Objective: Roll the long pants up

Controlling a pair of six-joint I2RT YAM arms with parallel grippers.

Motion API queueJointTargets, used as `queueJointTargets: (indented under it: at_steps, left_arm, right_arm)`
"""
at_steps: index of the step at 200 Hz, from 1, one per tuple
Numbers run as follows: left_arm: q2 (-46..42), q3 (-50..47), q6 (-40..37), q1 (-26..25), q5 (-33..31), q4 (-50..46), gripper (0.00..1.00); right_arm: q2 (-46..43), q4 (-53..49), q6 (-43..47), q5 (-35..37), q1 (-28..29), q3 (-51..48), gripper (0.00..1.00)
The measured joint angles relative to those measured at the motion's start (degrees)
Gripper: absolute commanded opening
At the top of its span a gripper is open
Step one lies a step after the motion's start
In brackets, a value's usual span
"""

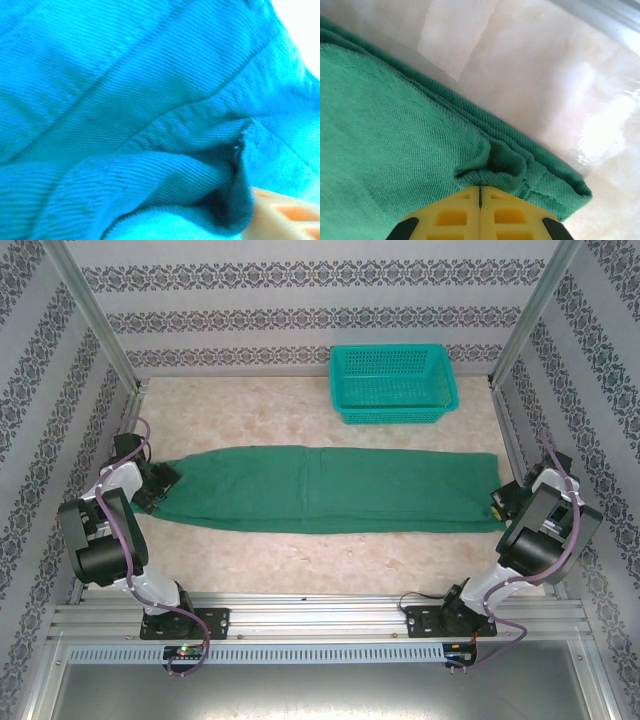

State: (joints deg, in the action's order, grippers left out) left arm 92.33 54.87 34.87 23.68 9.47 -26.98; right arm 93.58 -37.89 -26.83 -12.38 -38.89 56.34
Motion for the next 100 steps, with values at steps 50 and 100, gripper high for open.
queueJointTargets:
  at_steps: [50, 100]
  left_arm:
    - [-2.64, -1.53, 0.96, 3.41, -0.11, 0.94, 0.34]
    - [-6.86, -4.37, 2.10, 5.03, -2.95, 0.79, 0.00]
  right_arm:
    - [-5.03, 0.20, -0.02, 1.53, -0.94, -0.59, 0.00]
    - [-5.25, 0.63, -0.35, 1.66, -1.51, -2.25, 0.00]
